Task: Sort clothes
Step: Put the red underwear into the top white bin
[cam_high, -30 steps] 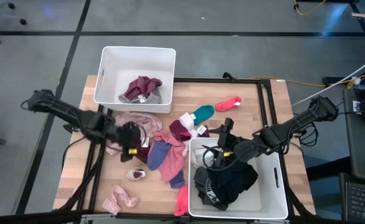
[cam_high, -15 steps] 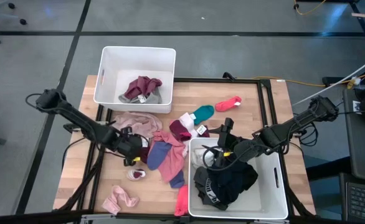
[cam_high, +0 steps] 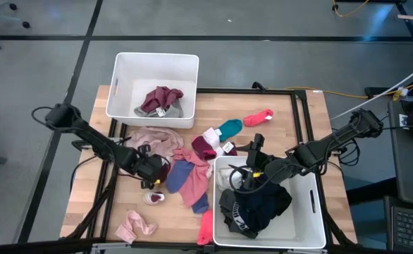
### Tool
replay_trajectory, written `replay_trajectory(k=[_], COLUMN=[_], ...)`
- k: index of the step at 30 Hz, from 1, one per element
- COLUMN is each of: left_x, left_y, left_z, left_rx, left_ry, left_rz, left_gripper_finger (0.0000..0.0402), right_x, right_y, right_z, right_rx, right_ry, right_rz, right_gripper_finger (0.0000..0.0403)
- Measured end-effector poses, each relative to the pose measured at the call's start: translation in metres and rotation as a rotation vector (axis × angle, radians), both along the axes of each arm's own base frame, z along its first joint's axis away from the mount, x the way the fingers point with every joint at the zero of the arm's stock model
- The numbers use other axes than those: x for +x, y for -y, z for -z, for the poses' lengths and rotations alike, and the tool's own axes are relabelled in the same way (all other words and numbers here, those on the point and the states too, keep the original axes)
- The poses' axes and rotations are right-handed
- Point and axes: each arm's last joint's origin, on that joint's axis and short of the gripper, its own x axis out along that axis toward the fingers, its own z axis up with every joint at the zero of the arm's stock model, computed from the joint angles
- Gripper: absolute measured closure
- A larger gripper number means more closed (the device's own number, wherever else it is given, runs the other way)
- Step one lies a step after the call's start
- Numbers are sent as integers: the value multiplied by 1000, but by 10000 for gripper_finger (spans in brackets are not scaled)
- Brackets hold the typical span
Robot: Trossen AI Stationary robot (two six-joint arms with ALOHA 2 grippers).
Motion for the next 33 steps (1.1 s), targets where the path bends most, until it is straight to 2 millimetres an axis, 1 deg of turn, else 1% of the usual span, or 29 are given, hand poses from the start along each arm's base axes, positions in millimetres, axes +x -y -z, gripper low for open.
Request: replay_trajectory(k=[3,5,8,13,18,21,25,29,33], left_x=[2,5,8,11,4,-4,-17,-28,-39], left_y=[1,3,5,6,0,-9,-27,-49,-73], left_z=[-10,-23,-48,-103,-162,-192,-222,-239,-250], left_rx=[-23,-42,-65,-72,1,127,341,524,610], left_ry=[30,65,80,200,403,527,675,745,765], left_rz=[-2,8,56,130,217,230,141,18,-99], left_gripper_finger=[381,381,393,390,392,396,391,391,395], right_x=[0,0,0,0,0,0,0,0,0], right_y=[0,0,0,0,0,0,0,0,0], right_z=[0,0,0,0,0,0,0,0,0], right_rx=[0,0,0,0,0,1,1,2,2], right_ry=[-1,-1,-1,-1,-1,0,1,2,3], right_rz=[0,0,0,0,0,0,0,0,0], right_gripper_finger=[123,123,123,123,123,123,123,123,123])
